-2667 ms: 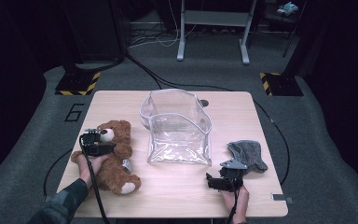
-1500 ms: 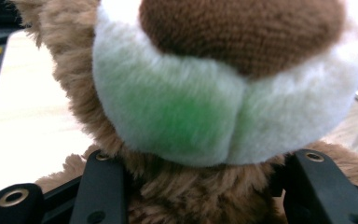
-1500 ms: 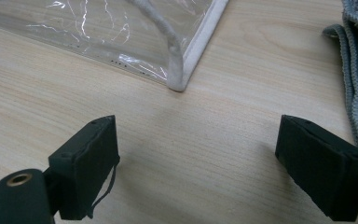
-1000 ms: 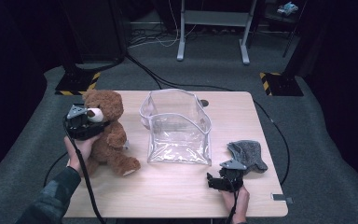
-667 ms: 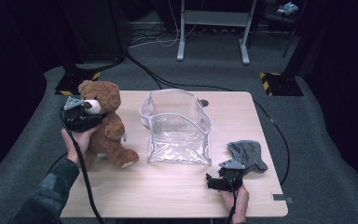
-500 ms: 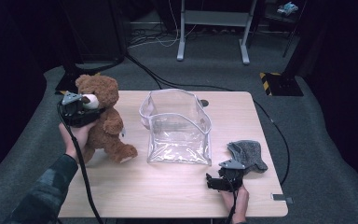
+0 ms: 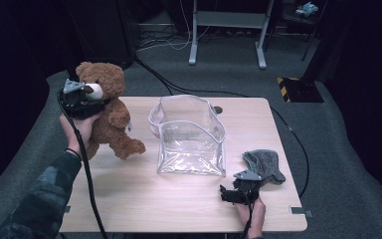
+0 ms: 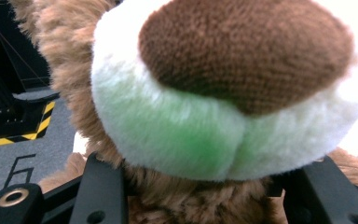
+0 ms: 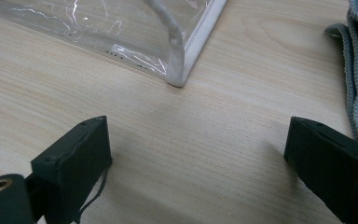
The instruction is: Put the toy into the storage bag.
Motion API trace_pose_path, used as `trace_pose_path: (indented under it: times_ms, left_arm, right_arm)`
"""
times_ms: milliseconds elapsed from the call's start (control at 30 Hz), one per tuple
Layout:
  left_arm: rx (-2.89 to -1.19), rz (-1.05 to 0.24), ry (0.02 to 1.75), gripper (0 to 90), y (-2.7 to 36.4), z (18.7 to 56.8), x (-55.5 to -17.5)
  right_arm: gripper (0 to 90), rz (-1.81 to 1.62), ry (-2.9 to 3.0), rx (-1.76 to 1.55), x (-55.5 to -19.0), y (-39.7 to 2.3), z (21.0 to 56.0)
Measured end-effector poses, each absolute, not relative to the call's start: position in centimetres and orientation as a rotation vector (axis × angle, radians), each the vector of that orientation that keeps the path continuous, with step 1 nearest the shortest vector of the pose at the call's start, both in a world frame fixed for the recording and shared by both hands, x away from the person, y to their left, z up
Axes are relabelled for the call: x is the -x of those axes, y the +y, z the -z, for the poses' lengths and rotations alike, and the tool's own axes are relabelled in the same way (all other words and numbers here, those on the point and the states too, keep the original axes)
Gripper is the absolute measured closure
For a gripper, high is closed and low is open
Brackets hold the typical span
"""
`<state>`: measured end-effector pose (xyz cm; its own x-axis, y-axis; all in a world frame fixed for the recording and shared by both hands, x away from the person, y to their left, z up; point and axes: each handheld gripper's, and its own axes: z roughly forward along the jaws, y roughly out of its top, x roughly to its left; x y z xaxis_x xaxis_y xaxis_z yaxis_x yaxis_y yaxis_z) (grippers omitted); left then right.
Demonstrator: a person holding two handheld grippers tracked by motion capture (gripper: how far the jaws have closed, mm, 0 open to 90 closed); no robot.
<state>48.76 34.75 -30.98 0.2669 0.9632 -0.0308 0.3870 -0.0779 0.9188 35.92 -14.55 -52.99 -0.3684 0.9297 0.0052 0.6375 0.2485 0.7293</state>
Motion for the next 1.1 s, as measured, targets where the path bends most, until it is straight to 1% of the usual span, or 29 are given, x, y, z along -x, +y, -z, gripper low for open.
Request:
trace_pose_path:
  times_ms: [667, 1100]
  left_arm:
    - [-1.604, -0.870, 1.209, 49.5, 32.6, 24.8, -50.4]
    - [-1.589, -0.879, 1.177, 49.4, 30.4, 22.3, -51.7]
  right_arm:
    - [6.4, -0.914, 2.096, -1.426, -35.9, -14.5, 53.0]
    - [6.4, -0.912, 2.096, -1.428, -35.9, -14.5, 53.0]
